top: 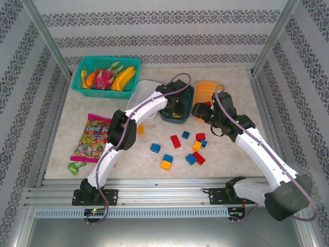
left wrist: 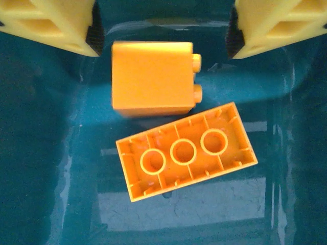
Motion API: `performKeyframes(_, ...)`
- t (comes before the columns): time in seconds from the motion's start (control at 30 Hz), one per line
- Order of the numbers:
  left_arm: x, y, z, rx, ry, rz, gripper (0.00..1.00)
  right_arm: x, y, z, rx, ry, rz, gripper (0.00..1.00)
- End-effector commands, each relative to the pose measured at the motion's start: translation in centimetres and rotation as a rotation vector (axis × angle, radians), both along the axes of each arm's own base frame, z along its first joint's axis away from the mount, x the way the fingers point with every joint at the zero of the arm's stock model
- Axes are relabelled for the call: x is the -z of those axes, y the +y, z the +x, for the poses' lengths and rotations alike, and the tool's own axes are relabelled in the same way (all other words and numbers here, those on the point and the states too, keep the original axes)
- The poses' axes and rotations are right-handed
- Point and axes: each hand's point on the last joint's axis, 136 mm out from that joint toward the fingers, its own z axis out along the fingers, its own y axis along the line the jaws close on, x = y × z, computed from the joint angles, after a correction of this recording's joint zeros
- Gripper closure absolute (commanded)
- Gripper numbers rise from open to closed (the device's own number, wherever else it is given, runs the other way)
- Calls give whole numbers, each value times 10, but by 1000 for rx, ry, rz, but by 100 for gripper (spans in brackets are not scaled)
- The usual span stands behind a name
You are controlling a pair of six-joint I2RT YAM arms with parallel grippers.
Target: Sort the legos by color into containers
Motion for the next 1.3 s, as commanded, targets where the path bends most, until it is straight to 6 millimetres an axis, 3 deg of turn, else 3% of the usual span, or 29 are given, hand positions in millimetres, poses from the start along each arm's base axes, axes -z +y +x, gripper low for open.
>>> performKeyframes(0.0,-20,-4,-3,10,-8,-5,29,-4,-8,-8,14,18,-18,25)
performKeyframes(0.13,-66,-8,4,-7,-85,-64,25,-6,-19,-20,27,47,-61,25)
performKeyframes(0.23,-106,-7,3,-32,-140,-121,24,5,-25,-32,9,109,-109,26)
performKeyframes(0.4,-169,10,-25,-65,-207,-232,21,48,-29,-49,-134,309,-225,25)
performKeyframes(0.5,-193,23,-53,-82,-252,-356,16,72,-29,-53,-226,402,-297,24)
performKeyframes(0.7,-199,59,-122,-79,-284,-473,12,103,-23,-39,-324,479,-351,24)
performKeyframes(0.9,-189,96,-175,-111,-293,-508,6,135,-24,-24,-363,555,-423,27)
performKeyframes(1.07,-192,113,-196,-121,-315,-527,6,159,-28,-18,-387,608,-464,30)
performKeyframes(1.27,-190,124,-204,-143,-324,-529,6,177,-26,-14,-405,638,-462,36)
